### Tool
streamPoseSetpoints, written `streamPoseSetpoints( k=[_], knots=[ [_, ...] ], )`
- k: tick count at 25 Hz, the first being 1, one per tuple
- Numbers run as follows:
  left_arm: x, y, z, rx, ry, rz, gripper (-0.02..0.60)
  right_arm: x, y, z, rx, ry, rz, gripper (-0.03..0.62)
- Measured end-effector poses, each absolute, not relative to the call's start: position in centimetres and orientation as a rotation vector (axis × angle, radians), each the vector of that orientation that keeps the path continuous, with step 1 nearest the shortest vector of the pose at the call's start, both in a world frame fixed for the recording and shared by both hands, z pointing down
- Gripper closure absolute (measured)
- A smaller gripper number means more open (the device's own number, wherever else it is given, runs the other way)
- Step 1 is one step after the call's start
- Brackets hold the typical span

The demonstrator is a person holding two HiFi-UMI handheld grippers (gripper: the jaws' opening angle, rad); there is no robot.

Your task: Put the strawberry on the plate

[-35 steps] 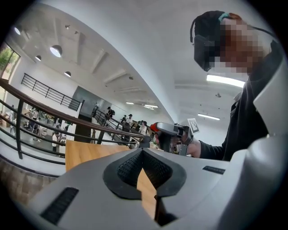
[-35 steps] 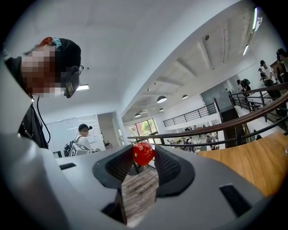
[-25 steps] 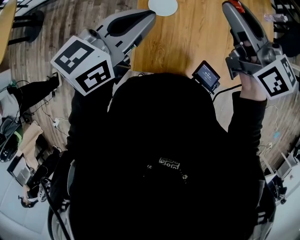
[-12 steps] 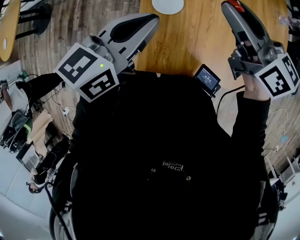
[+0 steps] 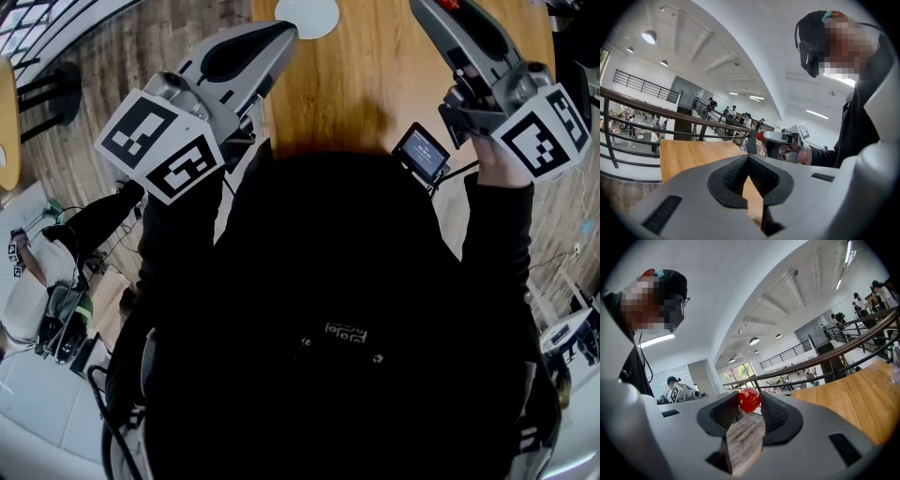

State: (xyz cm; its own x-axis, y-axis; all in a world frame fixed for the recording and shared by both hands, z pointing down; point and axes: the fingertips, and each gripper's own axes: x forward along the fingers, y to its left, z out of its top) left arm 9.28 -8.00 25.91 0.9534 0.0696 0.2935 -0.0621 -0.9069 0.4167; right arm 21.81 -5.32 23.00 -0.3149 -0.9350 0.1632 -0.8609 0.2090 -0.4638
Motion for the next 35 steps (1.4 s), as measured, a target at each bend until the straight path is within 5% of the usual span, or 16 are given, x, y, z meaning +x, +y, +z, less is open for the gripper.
streamPoseSetpoints(
  k=[35],
  knots=[
    [9.2,-7.2,26.9,2.642,0.042,0.362,0.583,22.4,-5.7,24.6,-1.819,2.345,-0.756,0.437]
  ],
)
